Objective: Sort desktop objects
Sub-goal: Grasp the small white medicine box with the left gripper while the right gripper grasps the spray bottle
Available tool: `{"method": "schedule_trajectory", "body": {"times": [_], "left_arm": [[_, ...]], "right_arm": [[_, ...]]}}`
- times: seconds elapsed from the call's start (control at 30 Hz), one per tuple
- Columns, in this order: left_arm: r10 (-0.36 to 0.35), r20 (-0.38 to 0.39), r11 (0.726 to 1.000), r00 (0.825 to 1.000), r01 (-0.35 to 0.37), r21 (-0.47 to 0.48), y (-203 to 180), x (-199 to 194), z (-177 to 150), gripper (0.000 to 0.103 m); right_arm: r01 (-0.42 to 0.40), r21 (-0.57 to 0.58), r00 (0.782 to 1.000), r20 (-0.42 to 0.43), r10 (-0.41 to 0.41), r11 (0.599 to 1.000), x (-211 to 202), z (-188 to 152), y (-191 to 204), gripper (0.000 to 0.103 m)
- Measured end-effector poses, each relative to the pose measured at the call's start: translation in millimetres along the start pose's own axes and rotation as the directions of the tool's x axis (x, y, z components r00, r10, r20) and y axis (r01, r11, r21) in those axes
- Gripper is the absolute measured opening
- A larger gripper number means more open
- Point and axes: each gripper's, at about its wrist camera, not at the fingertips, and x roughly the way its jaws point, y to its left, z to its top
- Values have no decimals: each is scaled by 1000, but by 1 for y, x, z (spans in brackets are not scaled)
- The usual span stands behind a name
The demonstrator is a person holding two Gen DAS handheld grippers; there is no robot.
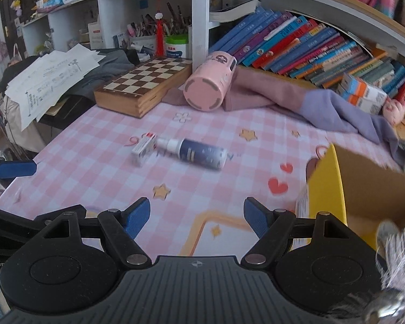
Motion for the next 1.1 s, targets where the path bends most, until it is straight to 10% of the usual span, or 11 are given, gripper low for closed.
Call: {"method": "schedule_trajectory", "body": {"times": [0.57, 1.1], "left_arm": [[-1, -28, 1000, 1000, 1, 5, 4, 92, 40, 92], [-35, -124, 999, 992, 29, -44, 9, 154, 52, 36]], "right_arm": [[-103, -341, 990, -127, 63, 934, 102, 88, -12, 62], [-299, -415, 925, -349, 153, 859, 174, 96, -6, 46]]}}
